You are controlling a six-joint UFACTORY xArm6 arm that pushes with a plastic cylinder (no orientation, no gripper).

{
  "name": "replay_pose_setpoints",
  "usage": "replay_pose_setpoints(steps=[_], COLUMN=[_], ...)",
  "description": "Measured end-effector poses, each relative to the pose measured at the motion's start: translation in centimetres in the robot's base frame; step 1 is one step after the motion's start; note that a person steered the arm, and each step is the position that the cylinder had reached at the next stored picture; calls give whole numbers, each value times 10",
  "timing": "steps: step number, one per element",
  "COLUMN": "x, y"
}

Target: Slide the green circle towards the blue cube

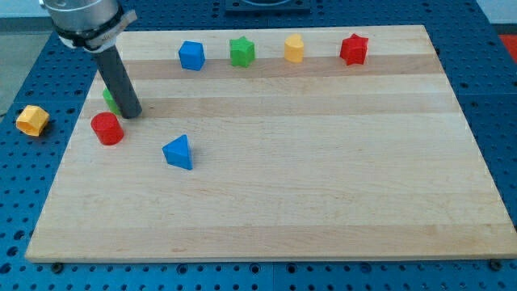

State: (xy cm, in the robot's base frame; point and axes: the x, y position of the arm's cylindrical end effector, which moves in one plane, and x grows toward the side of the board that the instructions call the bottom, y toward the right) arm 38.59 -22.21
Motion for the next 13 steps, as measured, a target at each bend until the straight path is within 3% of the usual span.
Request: replay_pose_setpoints(steps=[1,2,3,5,7,9,12,13], x=[-17,4,-2,-53,-61,-75,-98,-48], y=[-6,-17,-40,-15,-59,-9,5,-8])
